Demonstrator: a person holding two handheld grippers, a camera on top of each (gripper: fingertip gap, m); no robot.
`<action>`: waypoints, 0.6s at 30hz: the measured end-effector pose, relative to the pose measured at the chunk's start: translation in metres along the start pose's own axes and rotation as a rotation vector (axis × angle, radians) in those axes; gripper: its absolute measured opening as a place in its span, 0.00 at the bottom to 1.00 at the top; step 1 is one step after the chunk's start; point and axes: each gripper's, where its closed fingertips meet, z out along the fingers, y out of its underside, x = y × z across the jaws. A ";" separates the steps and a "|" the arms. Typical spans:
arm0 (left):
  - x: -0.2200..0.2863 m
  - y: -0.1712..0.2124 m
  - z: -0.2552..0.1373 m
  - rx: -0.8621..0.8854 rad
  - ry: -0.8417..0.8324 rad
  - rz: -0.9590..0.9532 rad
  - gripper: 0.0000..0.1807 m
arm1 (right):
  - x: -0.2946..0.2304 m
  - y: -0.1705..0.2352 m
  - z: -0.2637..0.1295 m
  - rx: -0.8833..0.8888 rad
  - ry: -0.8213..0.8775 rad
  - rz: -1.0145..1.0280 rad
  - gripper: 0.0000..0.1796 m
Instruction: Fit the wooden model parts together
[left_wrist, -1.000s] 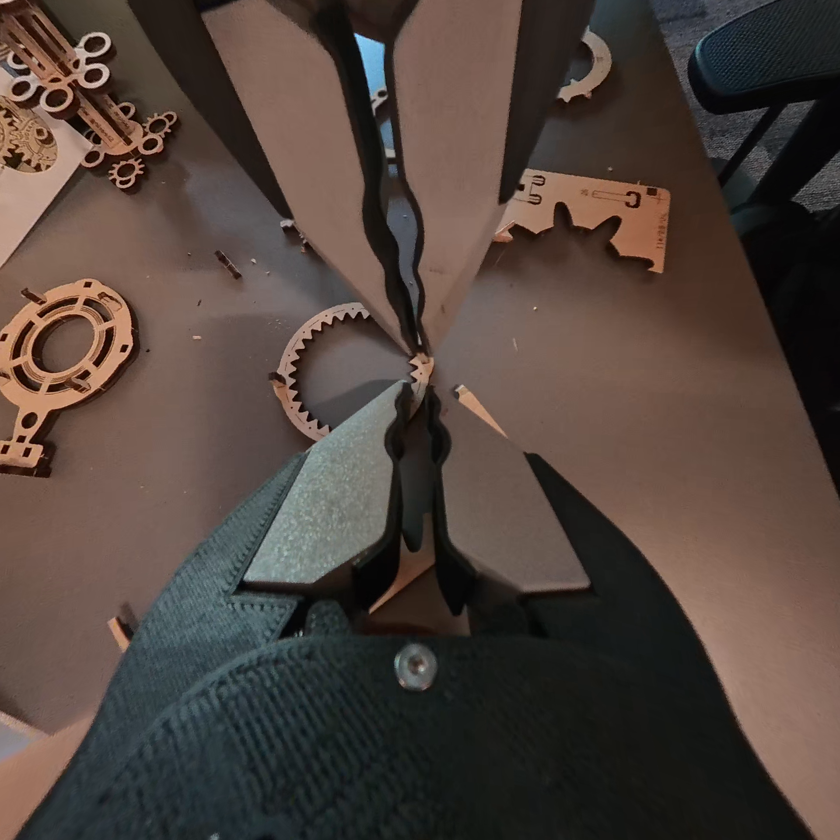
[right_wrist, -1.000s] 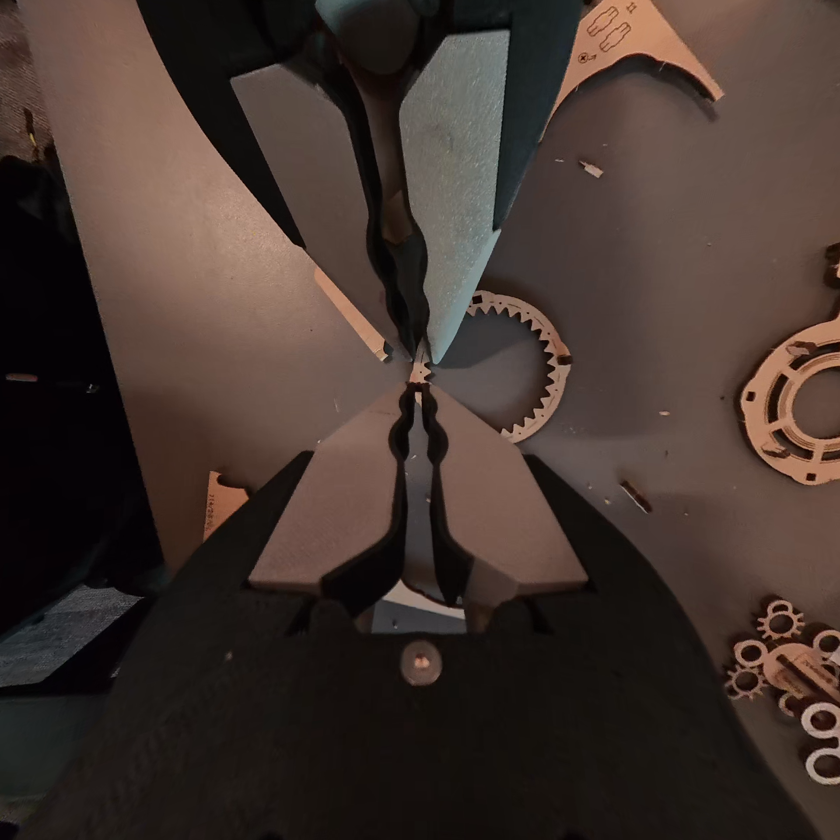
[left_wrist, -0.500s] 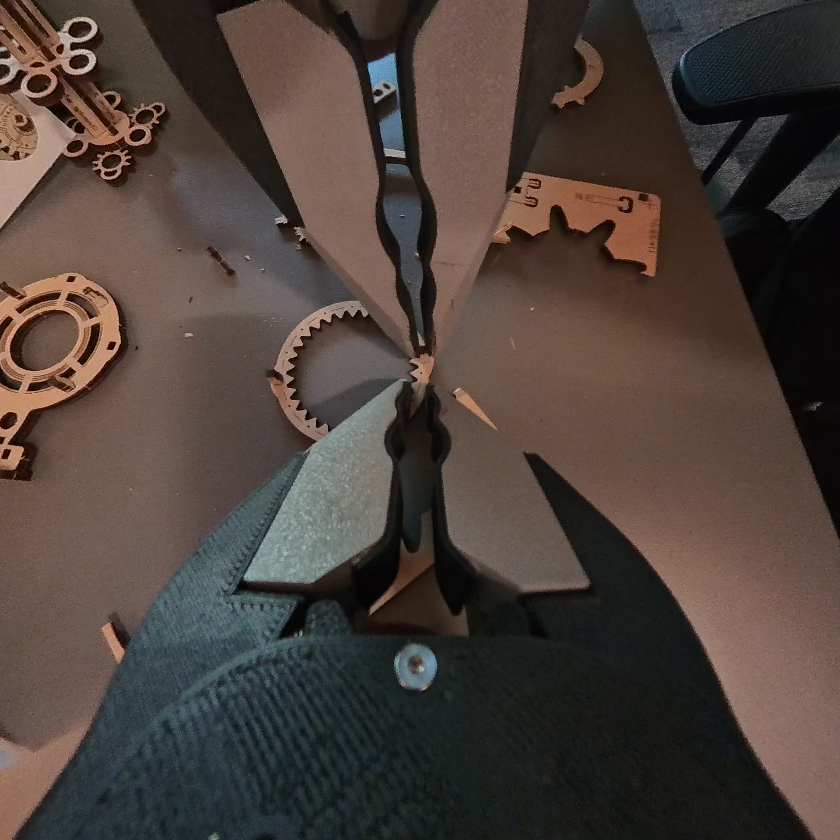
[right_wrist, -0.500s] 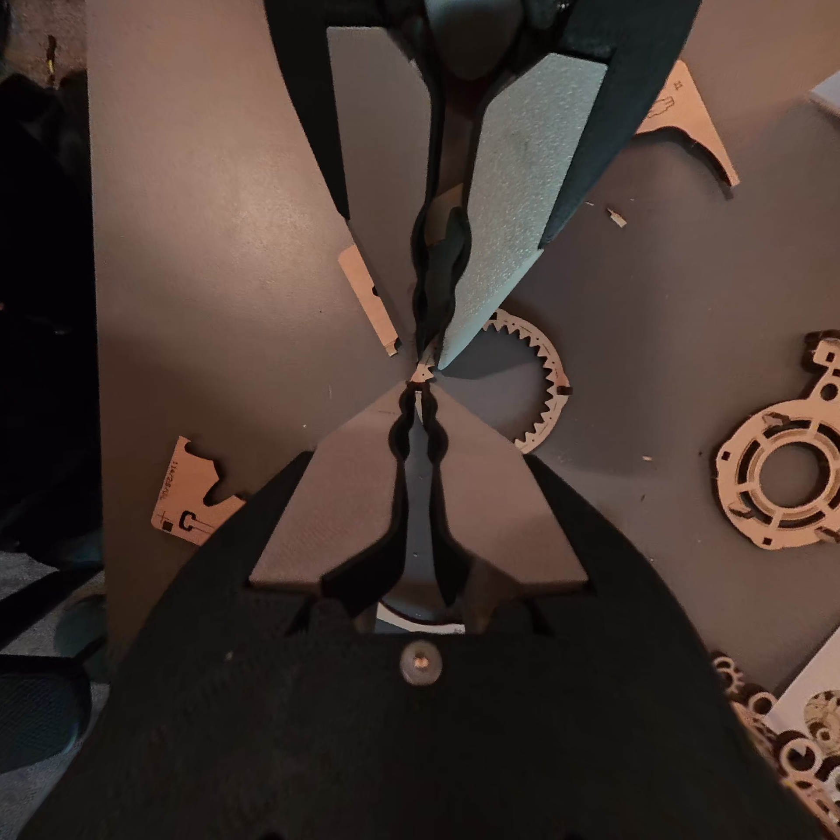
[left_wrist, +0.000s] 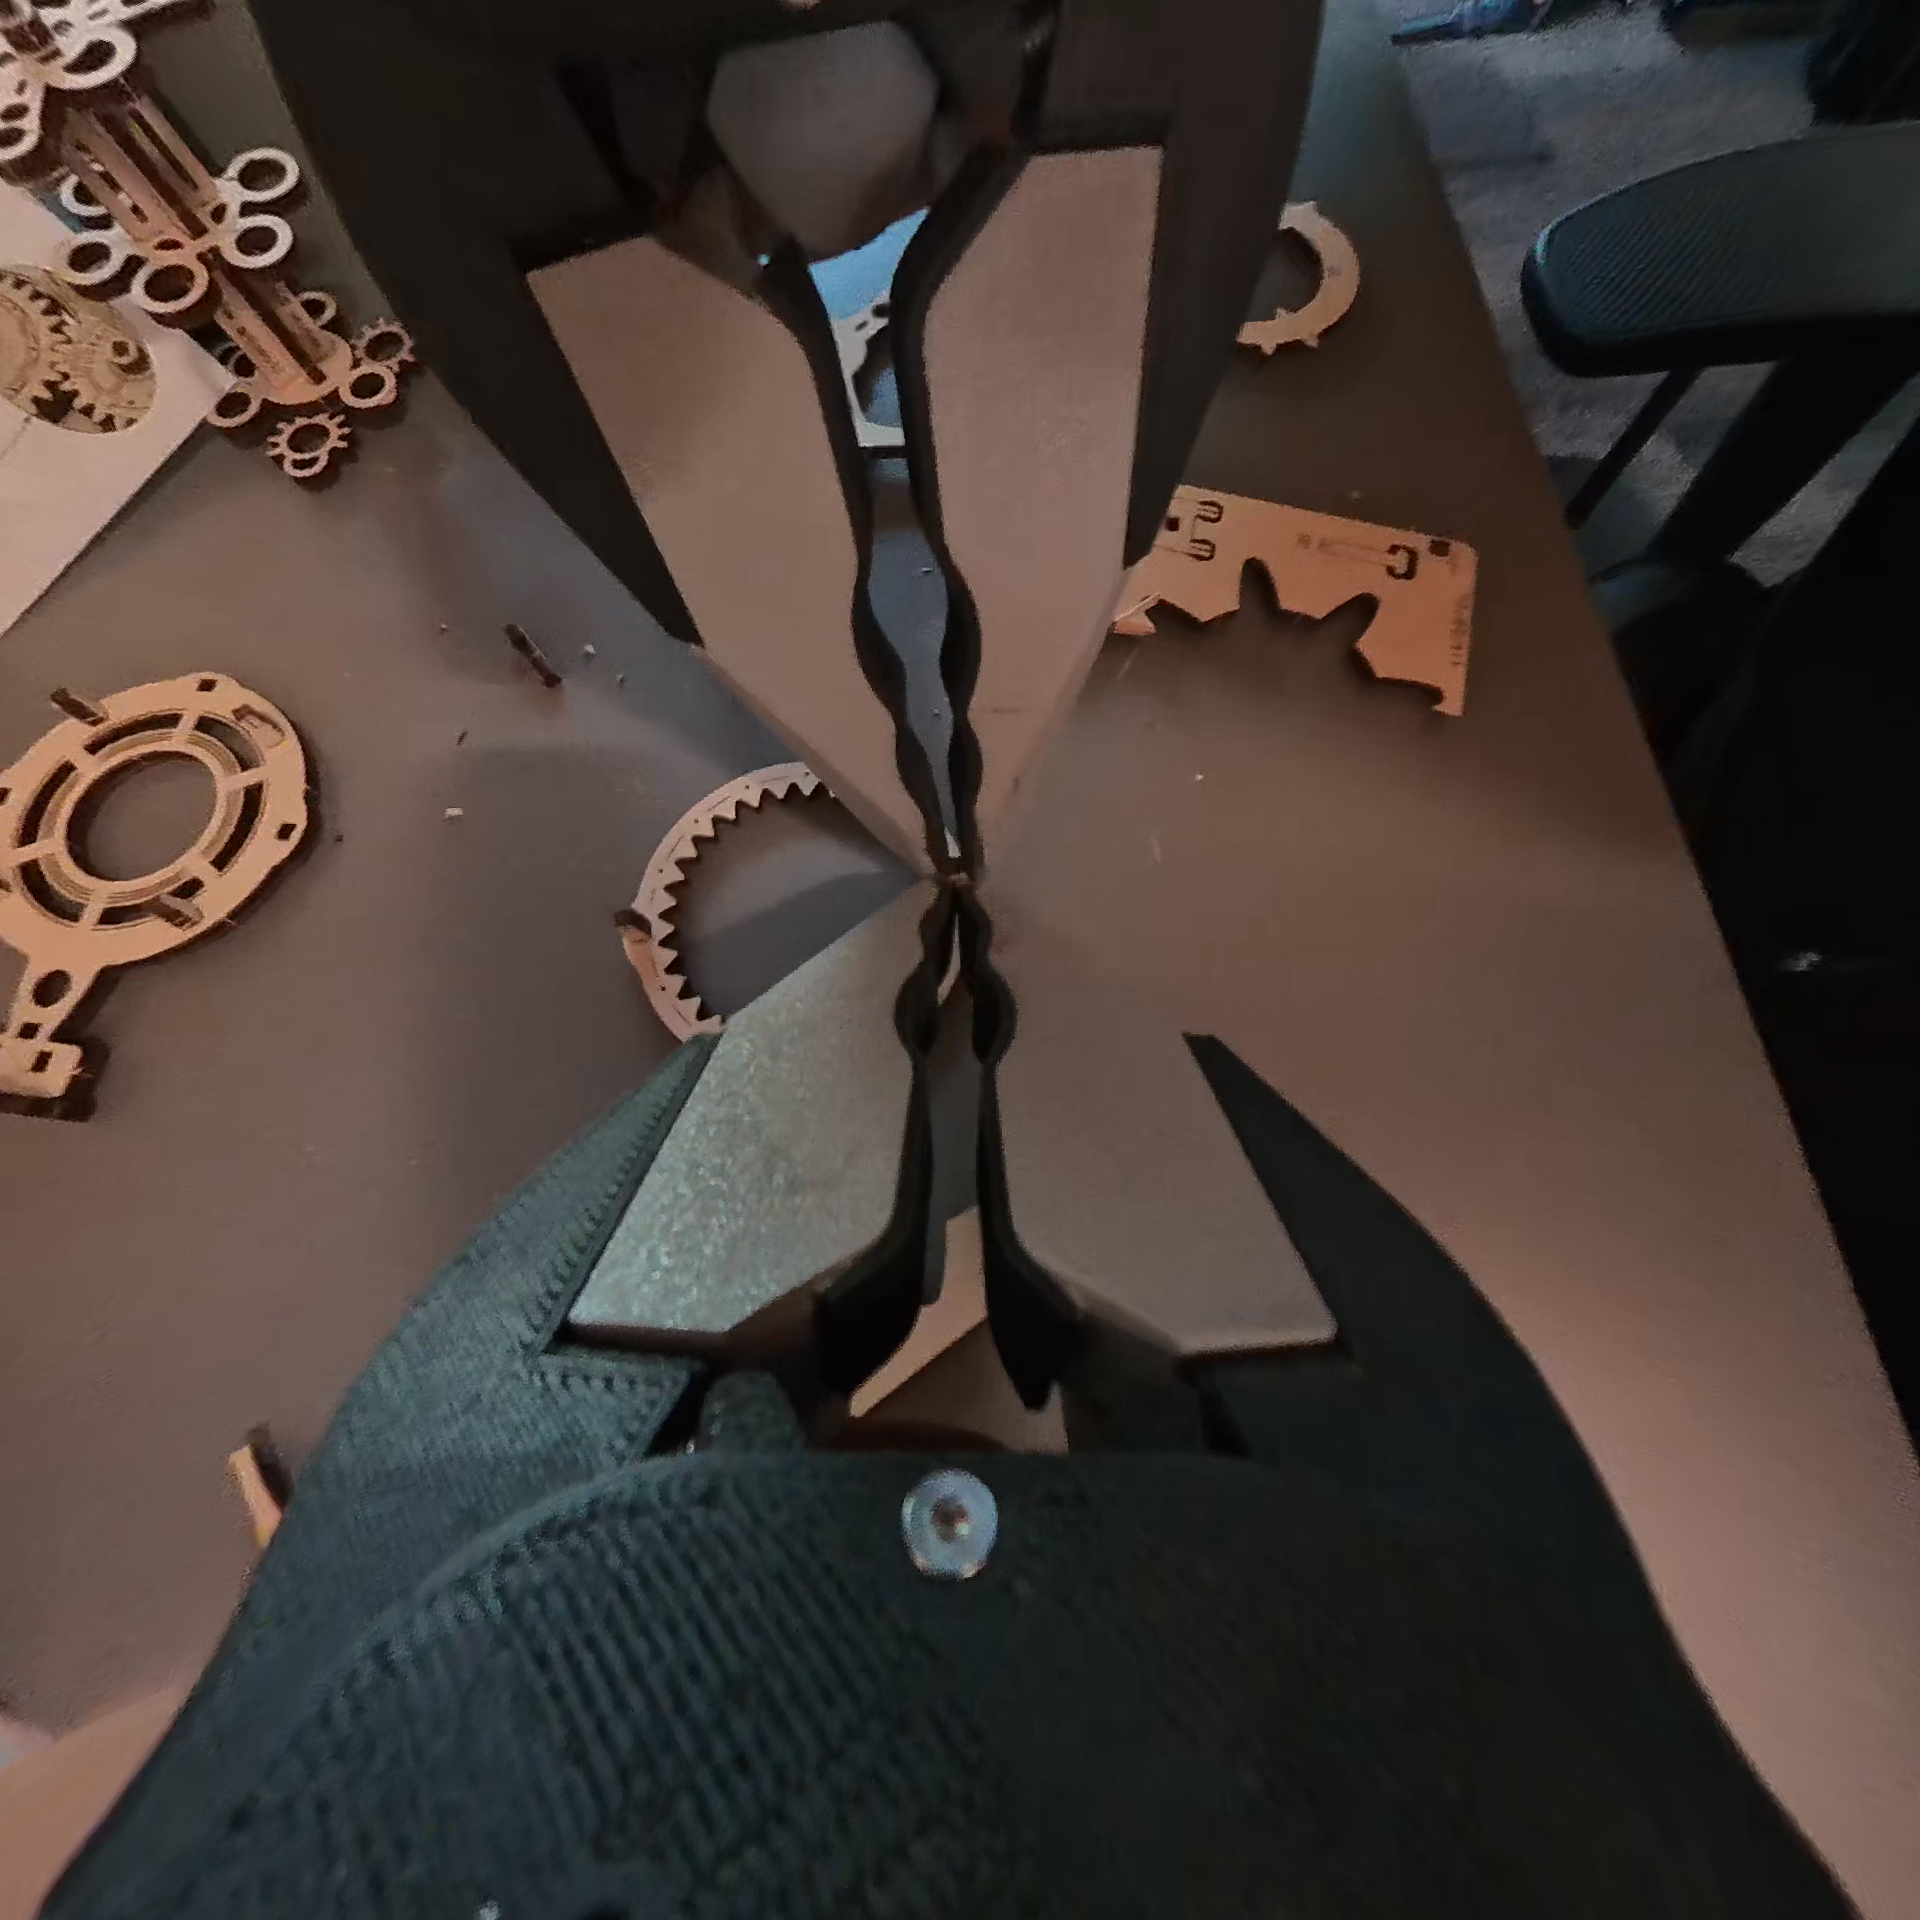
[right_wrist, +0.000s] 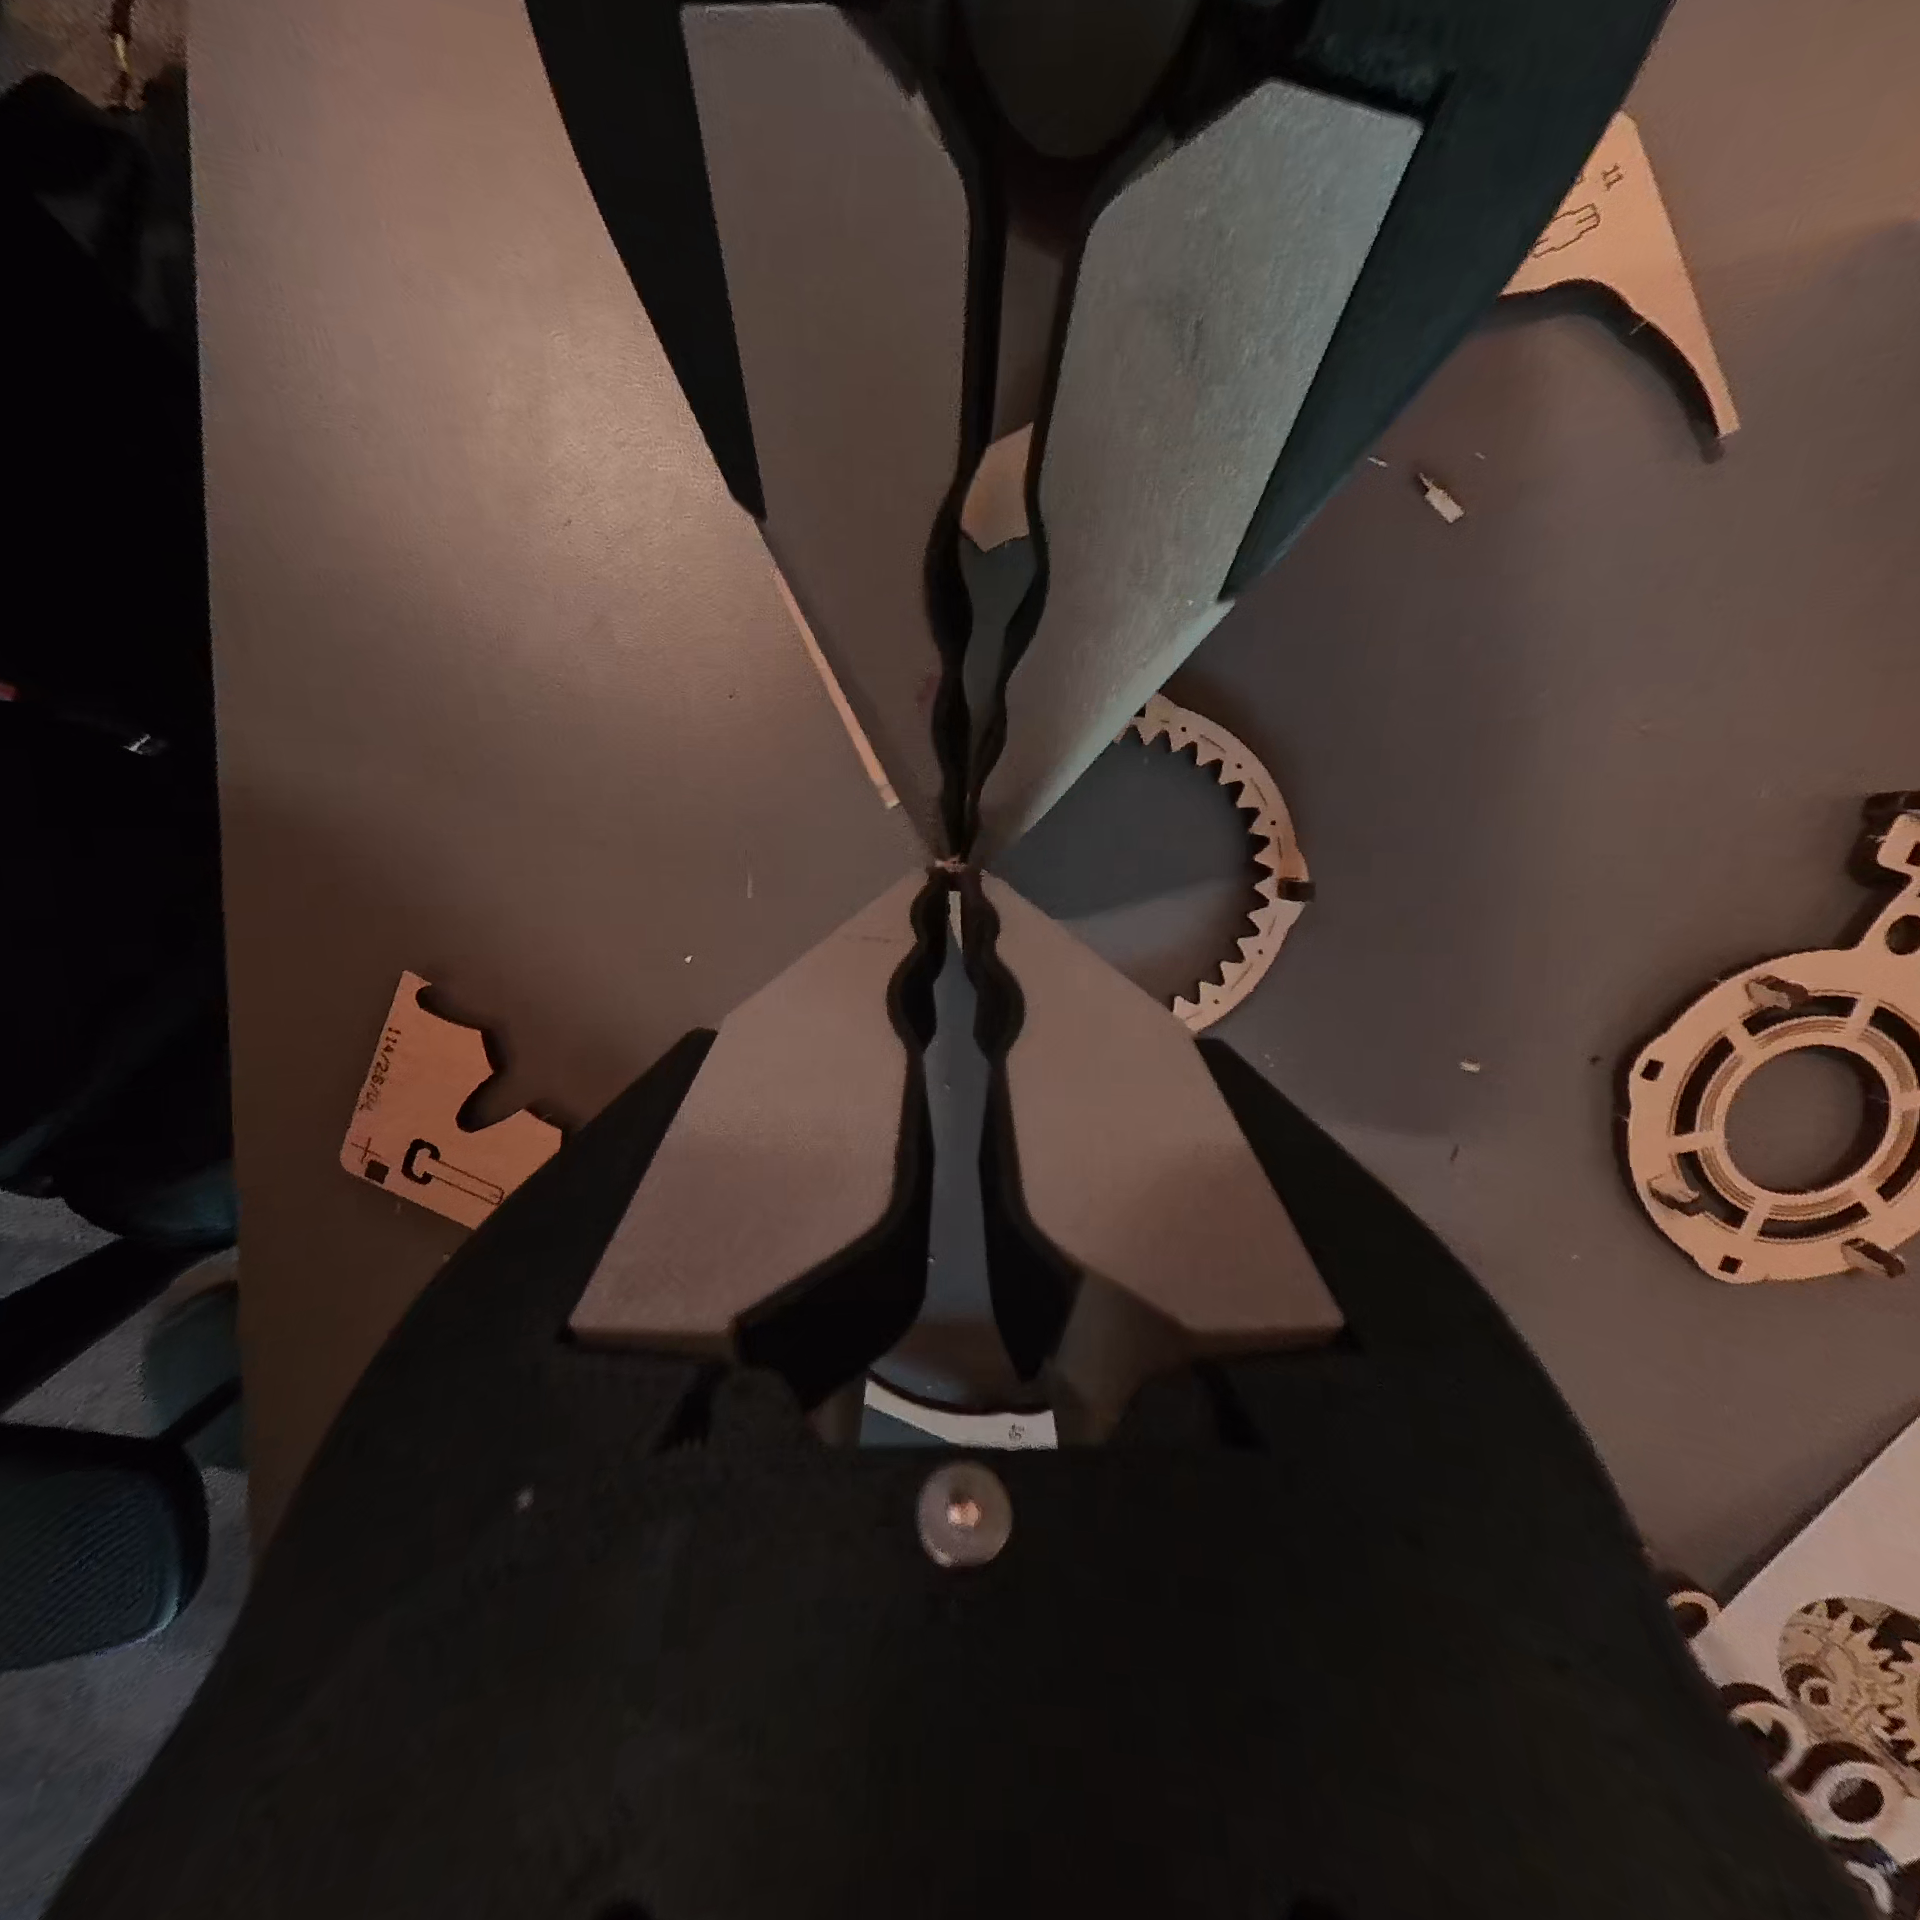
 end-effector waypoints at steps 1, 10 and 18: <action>0.000 0.000 0.000 0.003 0.008 -0.012 0.00 | 0.000 0.000 0.000 -0.014 -0.003 0.000 0.00; -0.002 0.001 -0.006 0.041 0.021 -0.059 0.00 | 0.001 -0.003 0.002 -0.138 -0.002 0.068 0.00; -0.004 -0.002 -0.010 0.088 0.035 -0.170 0.00 | 0.001 -0.004 0.003 -0.190 -0.025 0.124 0.00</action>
